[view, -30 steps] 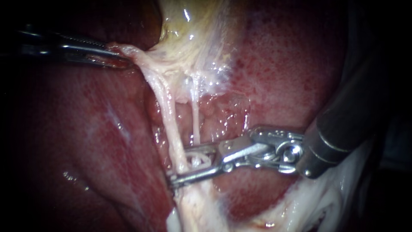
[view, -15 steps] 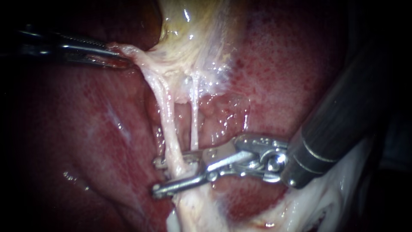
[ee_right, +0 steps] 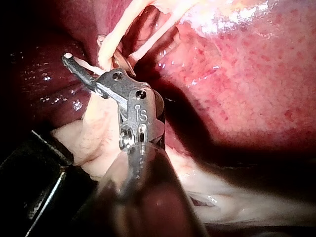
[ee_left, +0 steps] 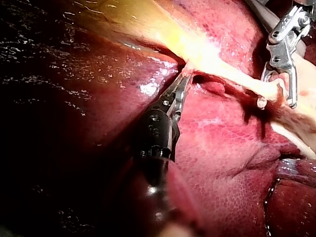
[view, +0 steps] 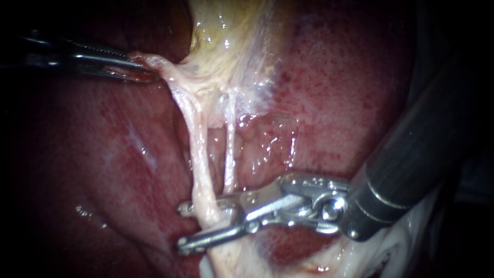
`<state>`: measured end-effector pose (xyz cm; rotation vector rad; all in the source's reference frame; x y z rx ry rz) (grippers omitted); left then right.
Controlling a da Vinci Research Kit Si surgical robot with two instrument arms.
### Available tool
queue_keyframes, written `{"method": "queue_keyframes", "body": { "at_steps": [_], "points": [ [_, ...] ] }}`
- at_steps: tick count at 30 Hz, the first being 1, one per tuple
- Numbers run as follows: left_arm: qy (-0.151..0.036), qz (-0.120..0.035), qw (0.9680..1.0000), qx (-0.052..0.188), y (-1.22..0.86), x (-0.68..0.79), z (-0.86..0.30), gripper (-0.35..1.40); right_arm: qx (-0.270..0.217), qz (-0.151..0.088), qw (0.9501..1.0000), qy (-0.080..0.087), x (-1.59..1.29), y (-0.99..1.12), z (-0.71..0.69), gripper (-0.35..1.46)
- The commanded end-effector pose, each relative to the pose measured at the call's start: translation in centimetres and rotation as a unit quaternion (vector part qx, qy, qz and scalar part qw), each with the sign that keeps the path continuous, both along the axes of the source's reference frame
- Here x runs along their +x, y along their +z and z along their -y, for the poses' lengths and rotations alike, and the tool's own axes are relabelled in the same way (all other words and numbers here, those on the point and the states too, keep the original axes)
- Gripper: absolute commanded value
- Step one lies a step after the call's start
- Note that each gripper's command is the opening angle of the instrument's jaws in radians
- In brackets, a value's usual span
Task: Clipping first clip left tube
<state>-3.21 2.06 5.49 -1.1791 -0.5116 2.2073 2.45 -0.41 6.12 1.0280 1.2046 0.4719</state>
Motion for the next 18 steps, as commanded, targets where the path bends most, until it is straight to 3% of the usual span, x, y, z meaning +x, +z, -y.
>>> {"method": "queue_keyframes", "body": {
  "at_steps": [1, 5, 8, 18],
  "points": [
    [0.000, 0.000, 1.0000, 0.000, 0.00, 0.00, 0.00, -0.35, 0.001, 0.000, 1.0000, 0.001, -0.01, 0.00, -0.02, 0.41],
    [0.000, 0.000, 1.0000, 0.000, 0.00, 0.00, 0.00, -0.35, 0.004, 0.000, 1.0000, 0.001, -0.03, -0.04, -0.12, 0.29],
    [0.000, 0.000, 1.0000, 0.000, 0.01, 0.00, -0.01, -0.35, 0.005, -0.001, 1.0000, 0.001, -0.05, -0.05, -0.17, 0.10],
    [0.000, 0.000, 1.0000, 0.000, 0.02, 0.00, 0.00, -0.35, 0.043, 0.016, 0.9989, 0.000, -0.07, -0.05, -0.17, -0.35]
  ]
}}
